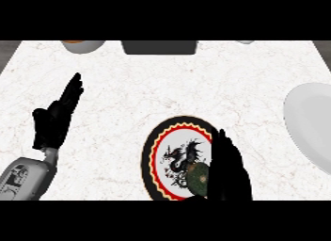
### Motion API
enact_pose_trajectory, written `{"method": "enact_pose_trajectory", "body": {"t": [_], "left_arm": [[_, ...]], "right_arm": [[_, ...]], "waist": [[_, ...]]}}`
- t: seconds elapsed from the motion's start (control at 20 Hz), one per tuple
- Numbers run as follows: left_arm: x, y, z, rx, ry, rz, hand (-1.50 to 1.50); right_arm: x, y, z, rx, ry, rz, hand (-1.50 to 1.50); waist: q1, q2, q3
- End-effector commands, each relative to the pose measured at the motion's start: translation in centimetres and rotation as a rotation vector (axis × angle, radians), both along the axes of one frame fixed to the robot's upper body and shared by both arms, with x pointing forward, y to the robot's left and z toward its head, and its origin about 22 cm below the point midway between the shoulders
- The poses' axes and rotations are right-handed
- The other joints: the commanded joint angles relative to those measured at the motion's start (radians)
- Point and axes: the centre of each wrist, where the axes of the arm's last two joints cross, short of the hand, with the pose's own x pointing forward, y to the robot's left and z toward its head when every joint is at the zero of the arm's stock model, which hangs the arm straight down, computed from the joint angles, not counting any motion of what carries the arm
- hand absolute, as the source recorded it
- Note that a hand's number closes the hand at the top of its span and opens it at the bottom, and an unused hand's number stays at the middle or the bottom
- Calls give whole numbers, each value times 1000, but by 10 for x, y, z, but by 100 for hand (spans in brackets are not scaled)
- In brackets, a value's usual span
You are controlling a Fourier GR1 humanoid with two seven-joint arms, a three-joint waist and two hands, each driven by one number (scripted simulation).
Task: Pick the squash from the plate and place it in the plate
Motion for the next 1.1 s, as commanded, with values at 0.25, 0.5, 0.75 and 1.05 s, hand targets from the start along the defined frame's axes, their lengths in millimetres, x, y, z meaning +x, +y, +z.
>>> {"method": "enact_pose_trajectory", "body": {"t": [0.25,0.5,0.75,1.05], "left_arm": [[1,-10,-7,-1,2,0,0],[16,-1,15,11,-11,-2,0],[9,-9,-8,-11,-2,0,0],[3,-3,1,-6,-11,-9,0]], "right_arm": [[17,-1,-21,-67,242,-142,-150],[23,1,-30,-52,284,-132,-150],[11,4,-62,-68,311,-140,-150],[6,1,-68,-74,278,-139,150]], "waist": [[3,1,1],[2,1,2],[0,1,2],[0,-1,2]]}}
